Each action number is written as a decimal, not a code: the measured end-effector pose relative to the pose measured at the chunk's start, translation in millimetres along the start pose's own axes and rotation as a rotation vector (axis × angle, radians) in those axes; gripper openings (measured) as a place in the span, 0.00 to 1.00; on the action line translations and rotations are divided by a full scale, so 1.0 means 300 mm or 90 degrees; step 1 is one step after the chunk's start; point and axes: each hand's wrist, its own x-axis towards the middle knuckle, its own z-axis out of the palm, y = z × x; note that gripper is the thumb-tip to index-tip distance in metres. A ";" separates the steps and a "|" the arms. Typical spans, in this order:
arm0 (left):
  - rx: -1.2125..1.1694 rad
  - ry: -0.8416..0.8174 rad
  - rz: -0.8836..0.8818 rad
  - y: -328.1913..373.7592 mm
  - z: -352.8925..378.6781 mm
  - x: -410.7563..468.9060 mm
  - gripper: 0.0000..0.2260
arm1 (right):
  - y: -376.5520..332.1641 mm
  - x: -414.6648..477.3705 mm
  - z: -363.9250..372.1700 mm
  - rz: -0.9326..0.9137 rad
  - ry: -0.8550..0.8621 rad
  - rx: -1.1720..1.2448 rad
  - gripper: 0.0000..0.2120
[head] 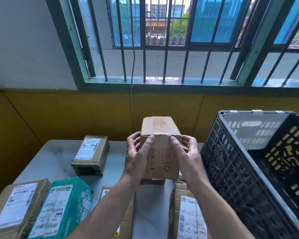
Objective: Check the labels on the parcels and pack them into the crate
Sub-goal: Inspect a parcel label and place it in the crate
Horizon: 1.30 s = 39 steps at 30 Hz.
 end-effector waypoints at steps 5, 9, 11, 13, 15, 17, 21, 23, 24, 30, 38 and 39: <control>0.004 -0.002 -0.005 -0.010 -0.003 0.004 0.21 | -0.004 -0.007 0.006 0.015 0.003 -0.018 0.30; 0.010 0.006 -0.011 -0.011 -0.001 0.002 0.22 | -0.009 -0.012 0.001 0.019 -0.006 -0.026 0.32; 0.013 -0.001 -0.009 -0.013 0.000 -0.001 0.22 | -0.013 -0.018 0.000 0.014 -0.020 -0.040 0.34; 0.011 -0.010 -0.007 -0.015 -0.001 -0.001 0.25 | -0.017 -0.023 0.000 0.014 -0.024 -0.044 0.31; 0.013 -0.022 -0.010 -0.016 -0.004 0.002 0.31 | -0.020 -0.023 -0.001 0.025 -0.020 -0.038 0.26; 0.022 -0.027 -0.012 -0.017 -0.006 0.004 0.33 | -0.020 -0.021 -0.003 0.034 -0.013 -0.035 0.20; 0.003 -0.027 -0.021 -0.015 -0.006 0.001 0.28 | -0.015 -0.018 -0.004 0.046 -0.013 -0.046 0.19; -0.007 -0.021 -0.028 -0.016 -0.004 0.000 0.25 | -0.017 -0.022 -0.001 0.050 -0.015 -0.053 0.24; -0.007 -0.017 -0.028 -0.016 -0.003 0.000 0.24 | -0.020 -0.024 0.000 0.051 -0.014 -0.058 0.29; 0.001 0.001 -0.026 -0.017 -0.007 0.006 0.29 | -0.027 -0.030 0.002 0.060 -0.002 -0.045 0.30; -0.002 0.031 -0.039 -0.010 0.000 0.004 0.23 | 0.003 -0.011 0.004 0.050 0.039 -0.047 0.24; 0.005 0.035 -0.036 -0.013 0.000 0.004 0.20 | 0.004 -0.010 0.004 0.049 0.038 -0.044 0.27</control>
